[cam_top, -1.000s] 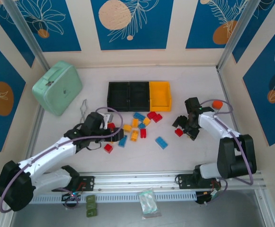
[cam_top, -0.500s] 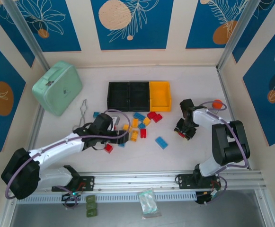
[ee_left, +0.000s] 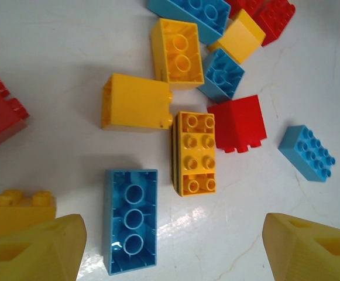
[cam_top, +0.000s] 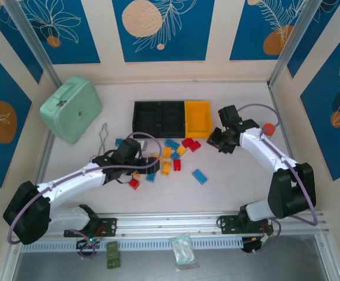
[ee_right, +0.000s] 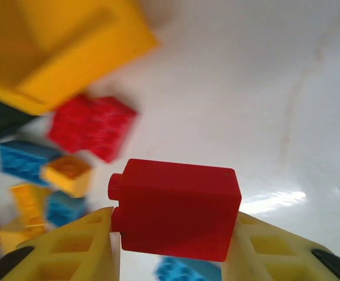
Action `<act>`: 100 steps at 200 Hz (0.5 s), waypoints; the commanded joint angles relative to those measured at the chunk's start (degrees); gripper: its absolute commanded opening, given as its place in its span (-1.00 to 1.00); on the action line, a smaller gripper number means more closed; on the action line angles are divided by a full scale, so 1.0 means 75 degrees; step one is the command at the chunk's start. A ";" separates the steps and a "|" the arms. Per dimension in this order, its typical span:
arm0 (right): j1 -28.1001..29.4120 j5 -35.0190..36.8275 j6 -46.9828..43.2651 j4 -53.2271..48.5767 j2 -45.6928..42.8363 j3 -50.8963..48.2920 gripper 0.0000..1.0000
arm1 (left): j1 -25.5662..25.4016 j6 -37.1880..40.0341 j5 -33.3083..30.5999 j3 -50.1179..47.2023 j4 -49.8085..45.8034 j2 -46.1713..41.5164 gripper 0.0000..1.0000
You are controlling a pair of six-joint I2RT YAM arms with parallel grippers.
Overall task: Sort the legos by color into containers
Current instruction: Place the lego in the container.
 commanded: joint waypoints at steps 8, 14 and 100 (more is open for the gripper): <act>0.0173 -0.0455 -0.0055 -0.0146 0.0784 0.1014 -0.19 | -0.0061 -0.0226 -0.0405 0.0147 -0.0237 -0.0368 0.58; 0.0200 -0.0459 -0.0028 -0.0119 0.0991 0.1241 -0.19 | -0.0066 -0.0231 -0.0428 0.0152 -0.0296 -0.0408 0.58; 0.0128 -0.0459 0.0406 -0.0511 0.4109 0.4266 -0.17 | -0.0069 -0.0529 -0.0764 -0.0270 -0.0746 -0.1179 0.58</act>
